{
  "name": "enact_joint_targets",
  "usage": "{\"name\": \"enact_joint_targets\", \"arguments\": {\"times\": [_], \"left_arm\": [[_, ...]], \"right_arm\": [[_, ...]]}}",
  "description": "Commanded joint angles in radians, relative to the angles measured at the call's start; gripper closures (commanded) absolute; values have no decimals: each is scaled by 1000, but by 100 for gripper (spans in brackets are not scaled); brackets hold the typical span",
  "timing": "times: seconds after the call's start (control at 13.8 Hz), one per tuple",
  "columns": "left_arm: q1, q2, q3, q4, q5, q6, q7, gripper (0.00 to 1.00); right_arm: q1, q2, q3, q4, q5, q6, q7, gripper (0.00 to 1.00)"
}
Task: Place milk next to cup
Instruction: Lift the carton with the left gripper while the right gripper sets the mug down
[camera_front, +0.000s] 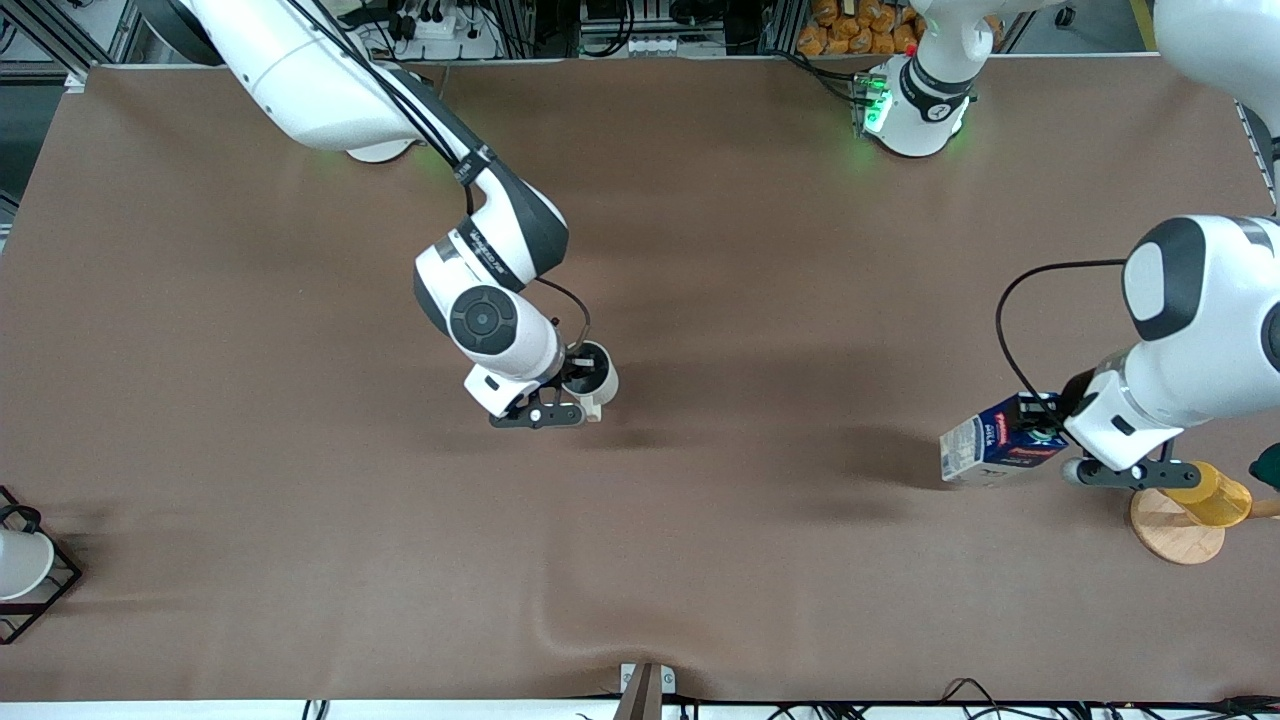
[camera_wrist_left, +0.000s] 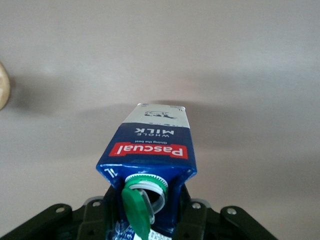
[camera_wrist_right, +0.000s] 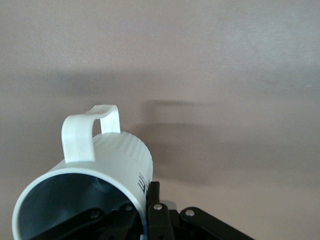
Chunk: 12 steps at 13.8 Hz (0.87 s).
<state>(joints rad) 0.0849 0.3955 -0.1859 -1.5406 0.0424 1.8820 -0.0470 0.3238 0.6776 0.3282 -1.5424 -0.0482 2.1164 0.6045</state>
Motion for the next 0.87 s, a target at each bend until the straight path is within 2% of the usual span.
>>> {"name": "enact_joint_targets", "arguments": {"times": [0.0,0.36,0.43,0.51,0.58,0.8], "left_arm": [[-1,-30,-36,-6,8,-34,-40,53],[-4,-35,-72,-6,10,-37,-47,53],[-5,-32,-72,-6,10,-35,-47,53],[-4,-33,-72,-6,10,-35,-45,52],[-2,-35,-72,-6,10,-37,-45,51],[-4,-40,-70,-1,11,-37,-45,50]], "right_arm": [[27,20,-24,5,-27,39,53,100],[83,39,-81,5,-25,74,60,100],[83,40,-83,5,-25,74,58,83],[81,40,-83,5,-25,74,58,38],[81,39,-83,5,-25,74,58,0],[75,28,-80,12,-19,63,58,0]]}}
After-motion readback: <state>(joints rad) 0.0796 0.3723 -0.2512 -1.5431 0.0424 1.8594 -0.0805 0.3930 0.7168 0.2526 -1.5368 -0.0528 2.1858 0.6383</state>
